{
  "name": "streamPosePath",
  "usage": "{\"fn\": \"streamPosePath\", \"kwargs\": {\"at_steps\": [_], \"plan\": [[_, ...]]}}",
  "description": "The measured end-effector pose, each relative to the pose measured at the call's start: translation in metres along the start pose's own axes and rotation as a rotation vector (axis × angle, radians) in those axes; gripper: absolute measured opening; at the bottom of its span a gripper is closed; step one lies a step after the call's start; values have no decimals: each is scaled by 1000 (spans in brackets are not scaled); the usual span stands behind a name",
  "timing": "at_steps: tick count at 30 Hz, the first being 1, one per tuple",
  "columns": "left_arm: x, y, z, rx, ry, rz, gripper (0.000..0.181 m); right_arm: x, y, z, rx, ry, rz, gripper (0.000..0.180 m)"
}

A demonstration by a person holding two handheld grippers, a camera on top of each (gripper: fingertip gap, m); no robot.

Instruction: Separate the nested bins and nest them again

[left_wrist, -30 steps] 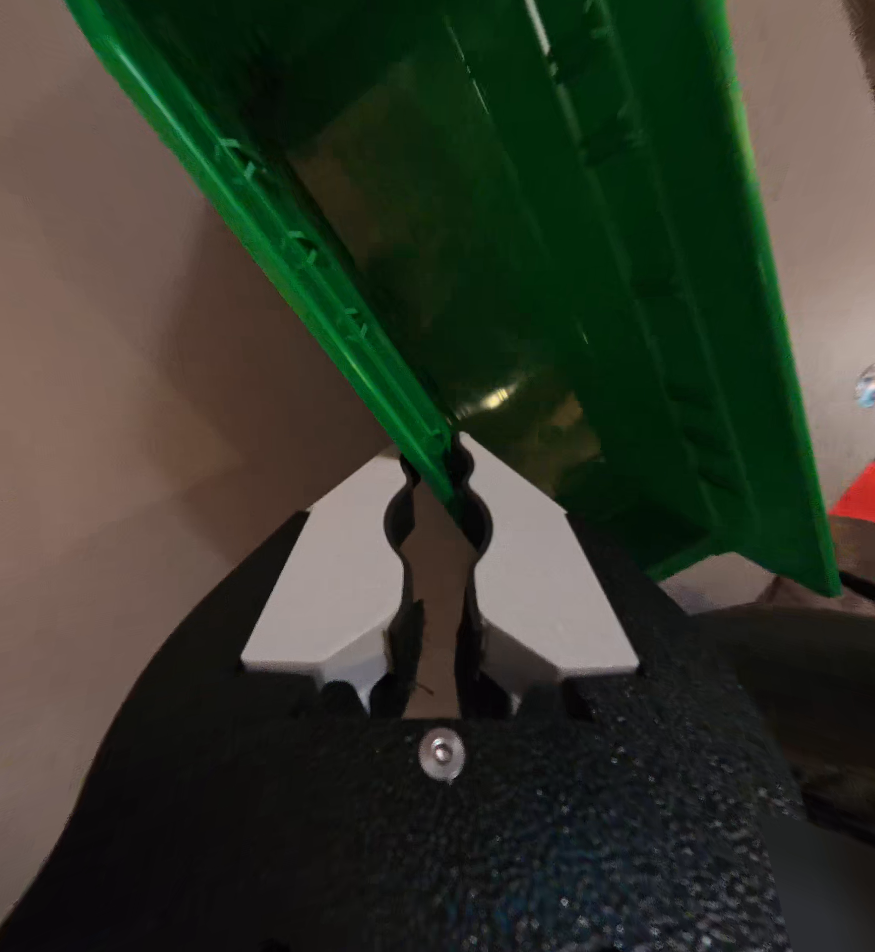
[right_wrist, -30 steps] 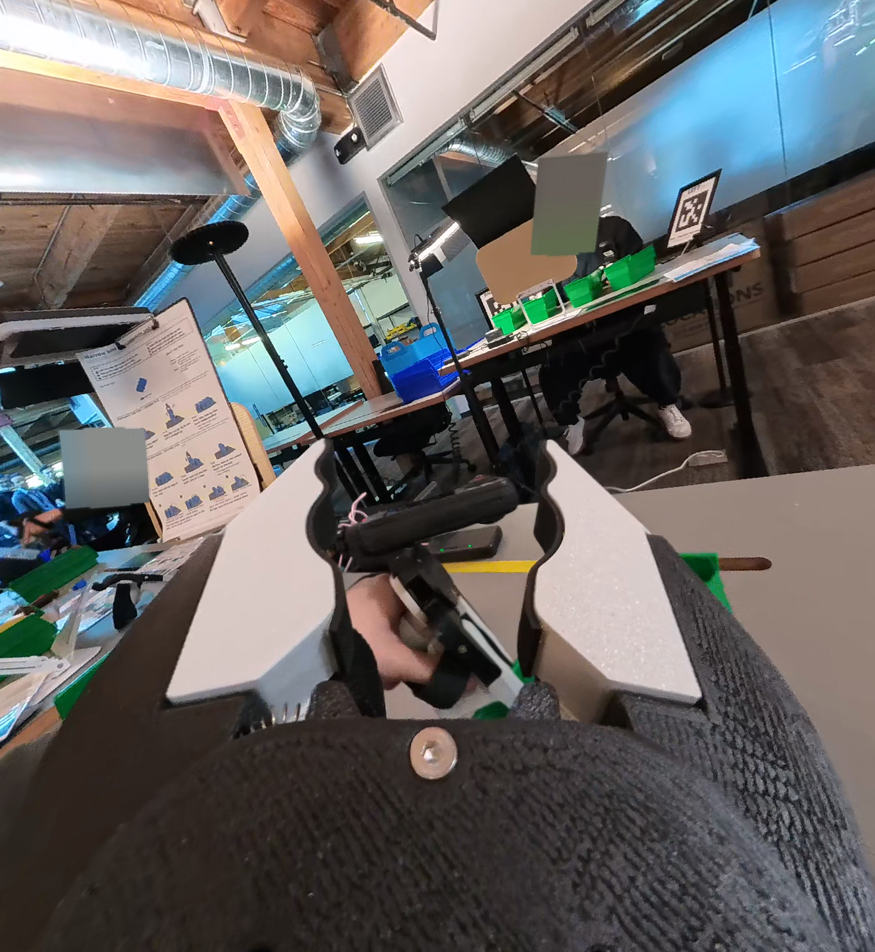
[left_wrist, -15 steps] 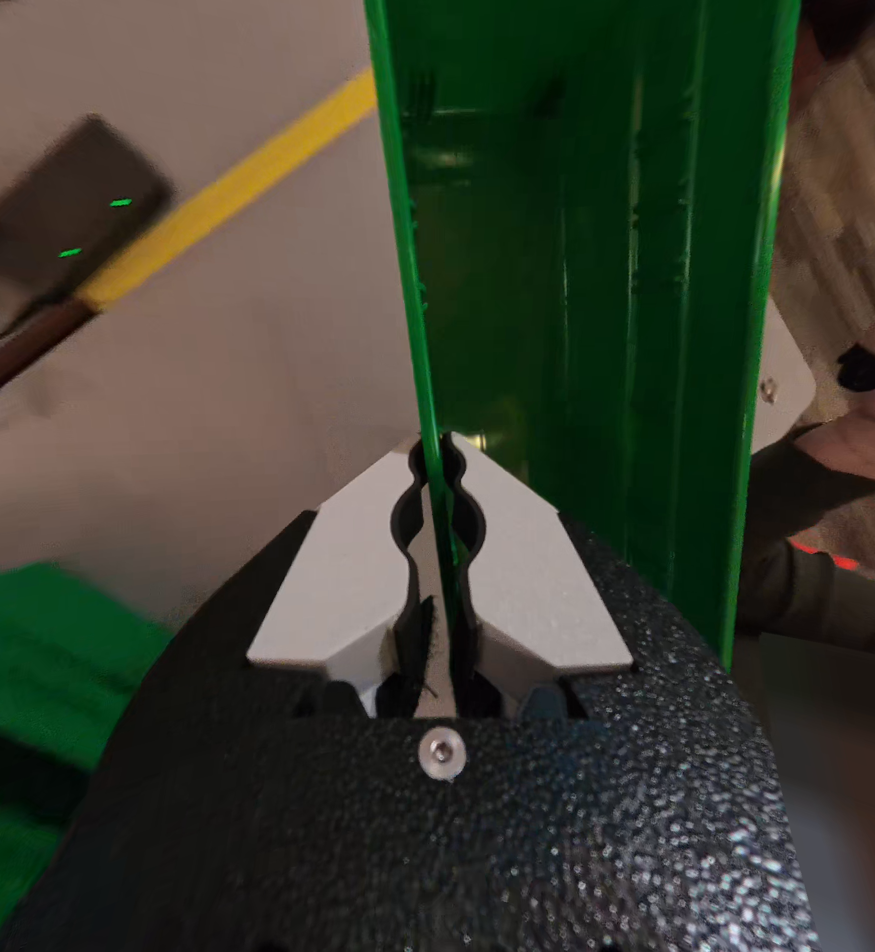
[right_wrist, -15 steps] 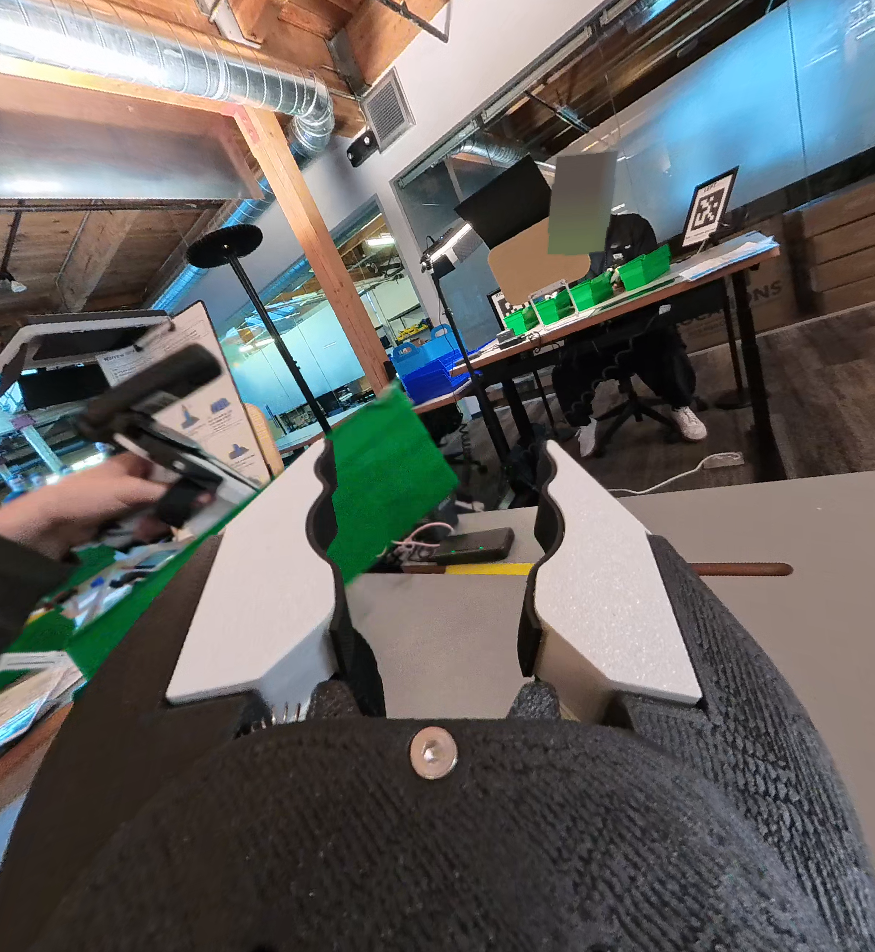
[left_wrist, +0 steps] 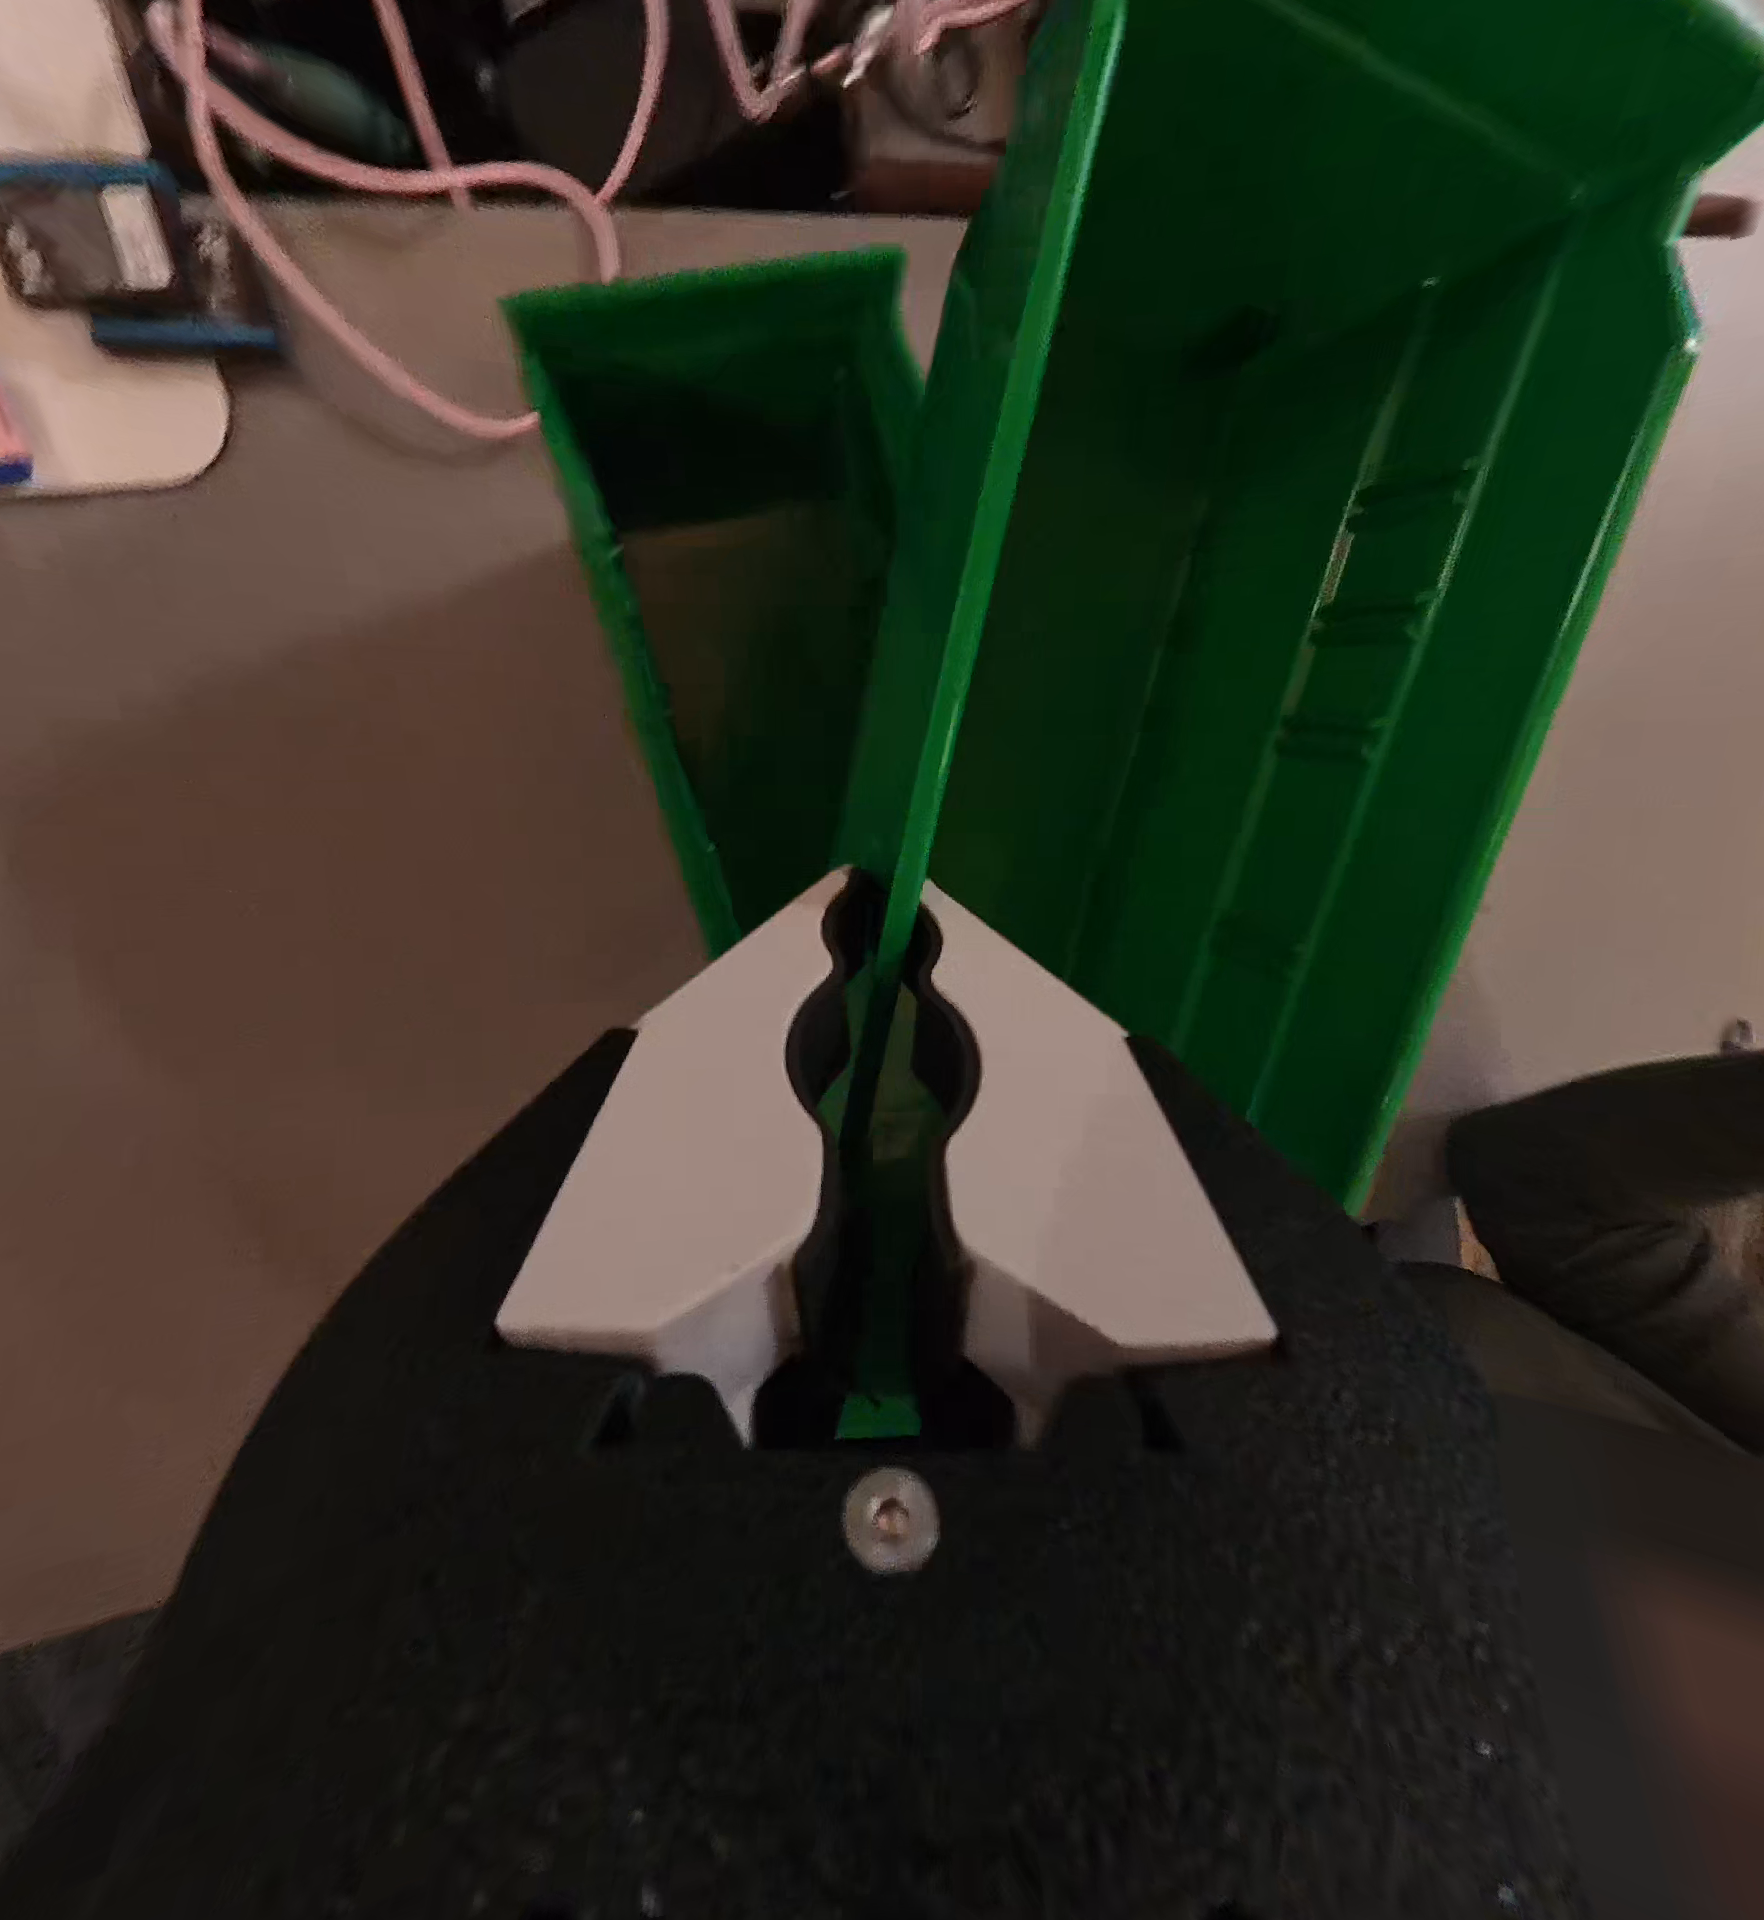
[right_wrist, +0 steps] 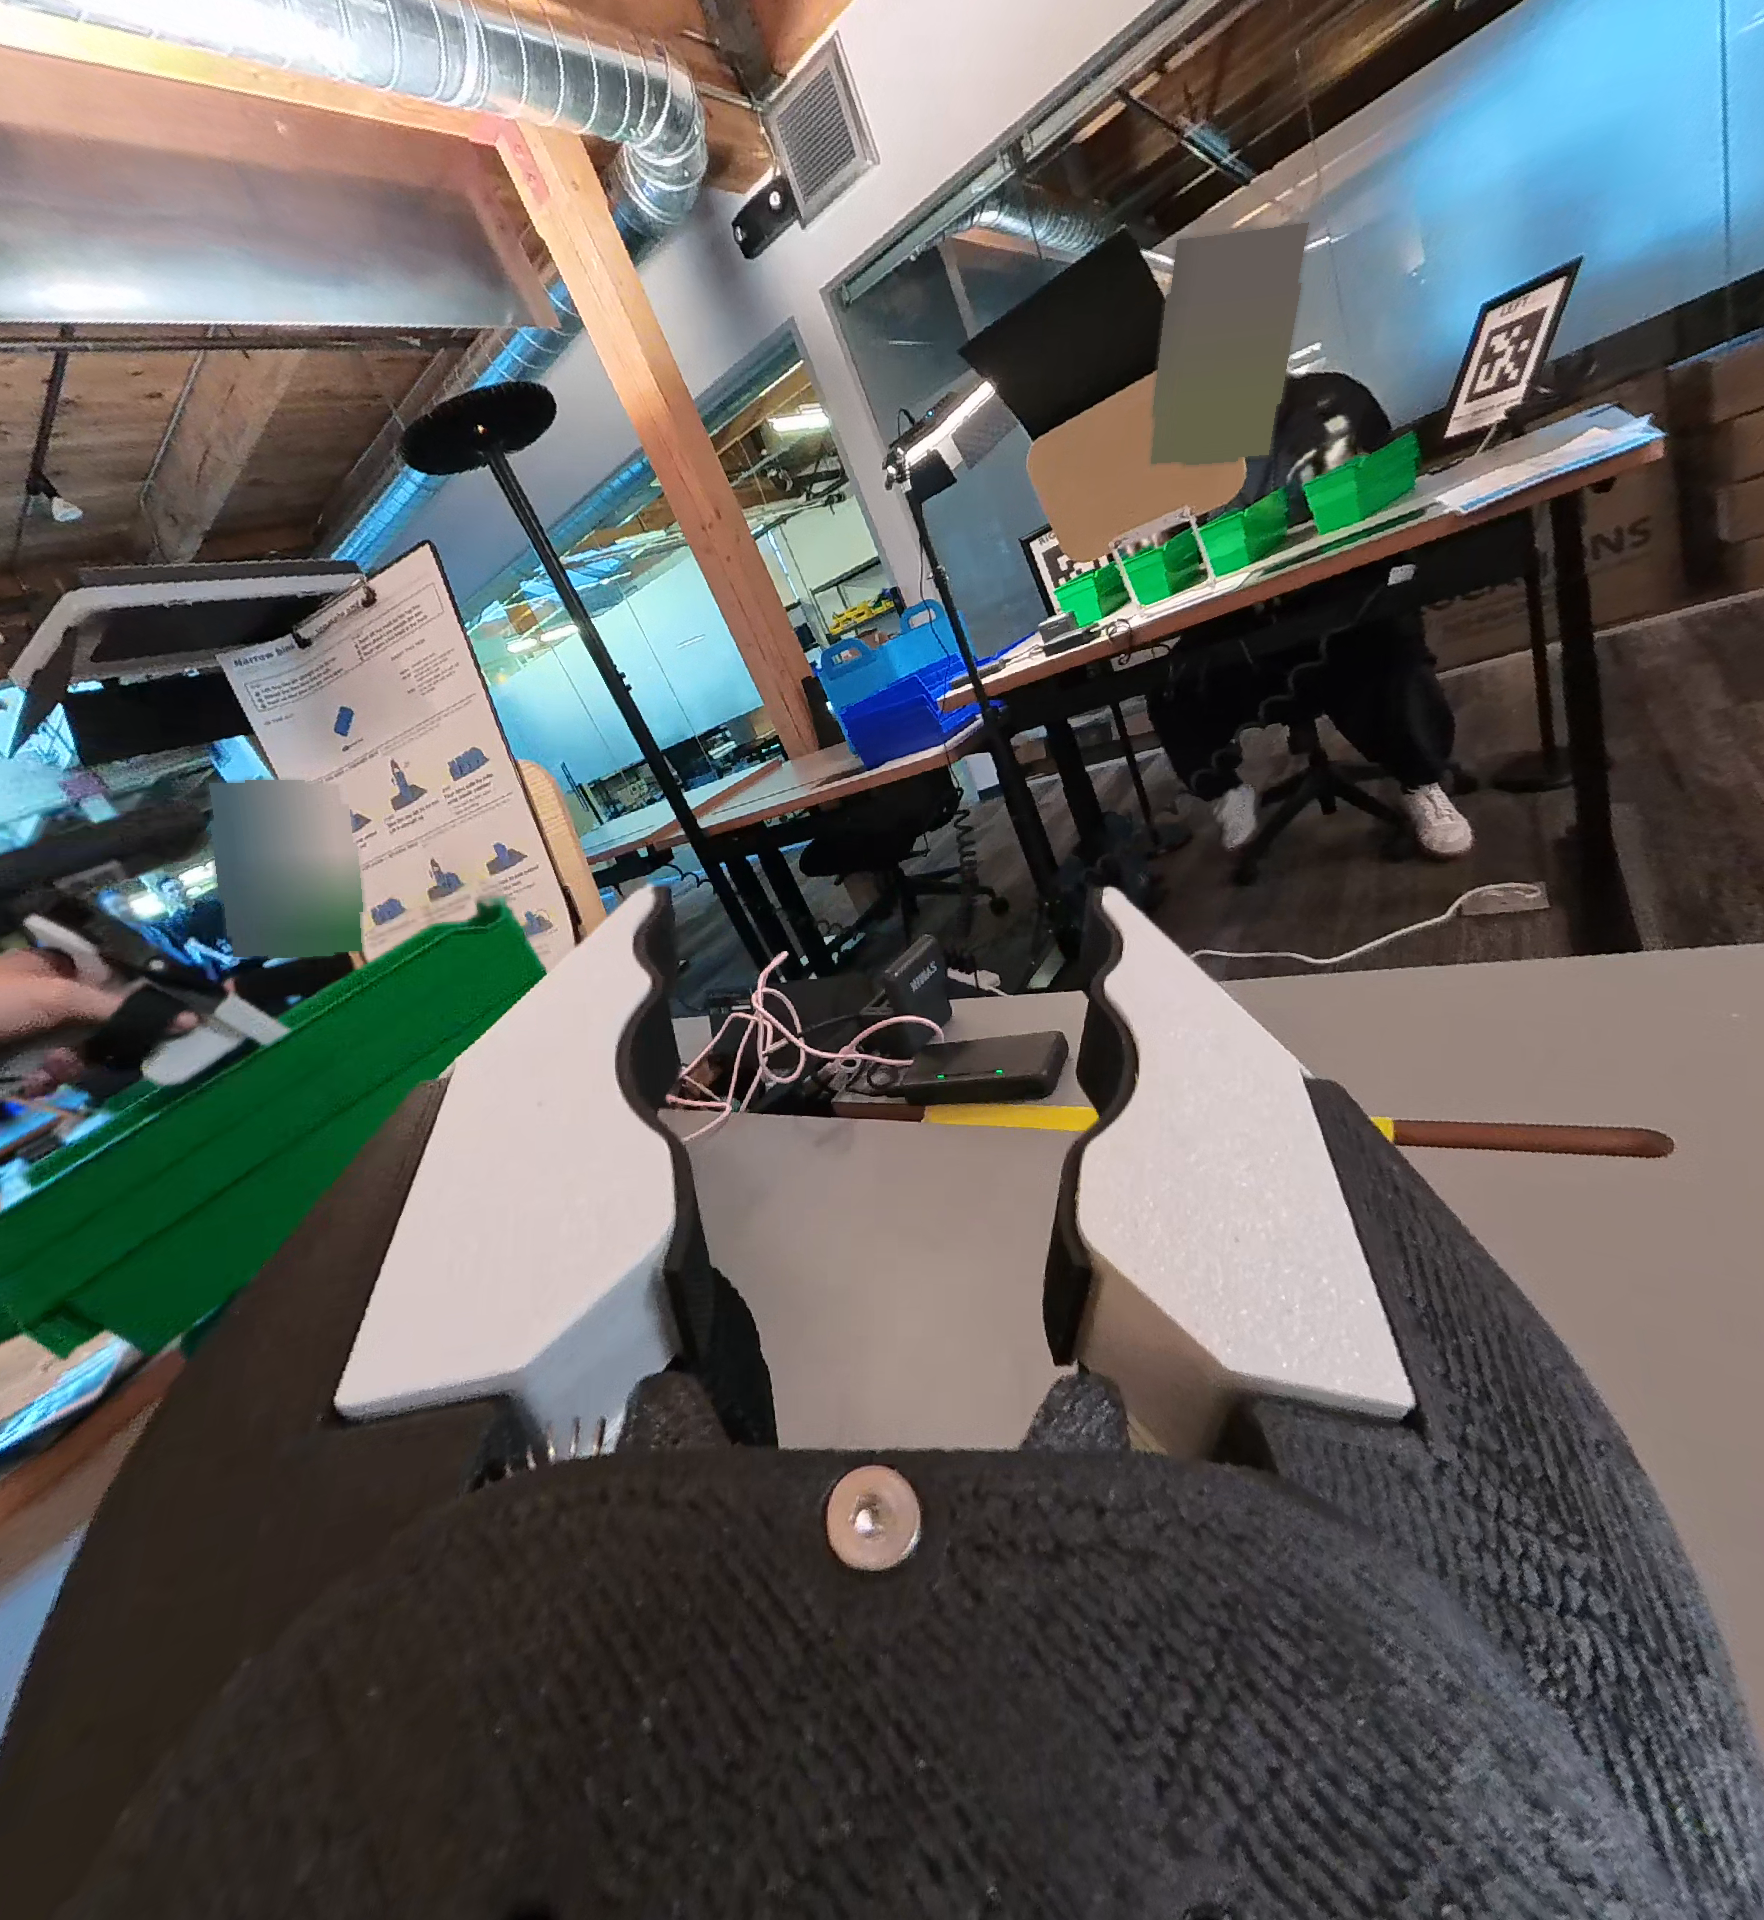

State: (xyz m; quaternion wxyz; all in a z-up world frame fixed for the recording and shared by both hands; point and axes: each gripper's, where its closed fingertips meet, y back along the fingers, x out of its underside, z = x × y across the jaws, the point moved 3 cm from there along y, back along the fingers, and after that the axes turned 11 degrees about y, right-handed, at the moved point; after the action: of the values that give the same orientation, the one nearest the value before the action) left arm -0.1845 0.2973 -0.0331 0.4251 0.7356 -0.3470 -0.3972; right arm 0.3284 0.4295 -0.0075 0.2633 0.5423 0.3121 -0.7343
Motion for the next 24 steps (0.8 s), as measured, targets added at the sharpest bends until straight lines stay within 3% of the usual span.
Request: {"fn": "streamPosePath", "kwargs": {"at_steps": [7, 15, 24], "plan": [[5, -11, 40, -65, 124, -26, 3, 6, -6, 3, -9, 13, 35, 77], [16, -26, 29, -86, 210, -42, 3, 10, -8, 2, -25, -8, 51, 77], [27, -71, 44, -195, 259, -34, 2, 3, -2, 12, -68, -3, 24, 77]]}}
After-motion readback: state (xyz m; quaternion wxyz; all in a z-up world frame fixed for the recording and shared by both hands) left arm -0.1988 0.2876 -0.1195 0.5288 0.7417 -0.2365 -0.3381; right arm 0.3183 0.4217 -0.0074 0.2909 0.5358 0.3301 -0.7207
